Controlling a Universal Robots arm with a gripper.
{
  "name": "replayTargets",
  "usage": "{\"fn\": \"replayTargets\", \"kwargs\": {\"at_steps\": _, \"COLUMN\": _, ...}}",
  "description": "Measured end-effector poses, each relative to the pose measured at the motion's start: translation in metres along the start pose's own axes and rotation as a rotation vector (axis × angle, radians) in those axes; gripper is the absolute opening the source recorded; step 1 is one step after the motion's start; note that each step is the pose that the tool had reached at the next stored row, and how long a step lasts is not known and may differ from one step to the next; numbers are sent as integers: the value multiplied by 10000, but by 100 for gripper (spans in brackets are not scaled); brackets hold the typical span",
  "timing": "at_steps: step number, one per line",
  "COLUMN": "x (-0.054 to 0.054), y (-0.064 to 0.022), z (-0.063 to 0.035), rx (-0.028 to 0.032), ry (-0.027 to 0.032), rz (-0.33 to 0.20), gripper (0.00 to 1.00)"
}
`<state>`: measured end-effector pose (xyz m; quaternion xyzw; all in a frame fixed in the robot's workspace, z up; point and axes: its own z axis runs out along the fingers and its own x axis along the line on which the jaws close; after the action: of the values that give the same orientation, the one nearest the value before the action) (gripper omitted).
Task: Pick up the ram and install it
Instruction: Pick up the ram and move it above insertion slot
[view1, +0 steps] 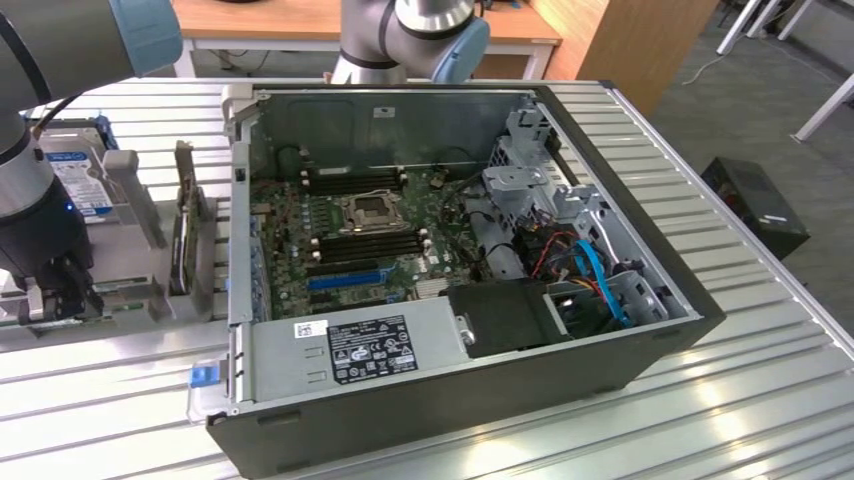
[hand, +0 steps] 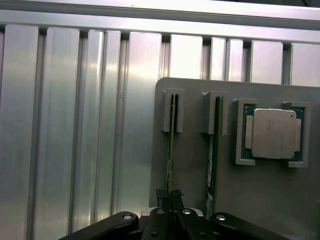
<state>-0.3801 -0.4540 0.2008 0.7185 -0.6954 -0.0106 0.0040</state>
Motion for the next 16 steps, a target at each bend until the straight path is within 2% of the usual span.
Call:
{"fn": "replayTargets", "kwargs": {"at_steps": 5, "x": 0, "y": 0, "z": -1, "rx": 0, "ry": -41, "rz": -1, "gripper": 12}}
{"fn": "replayTargets", "kwargs": {"at_steps": 16, "x": 0, "y": 1, "z": -29, "rx": 1, "ry": -43, "rz": -1, "gripper": 12}}
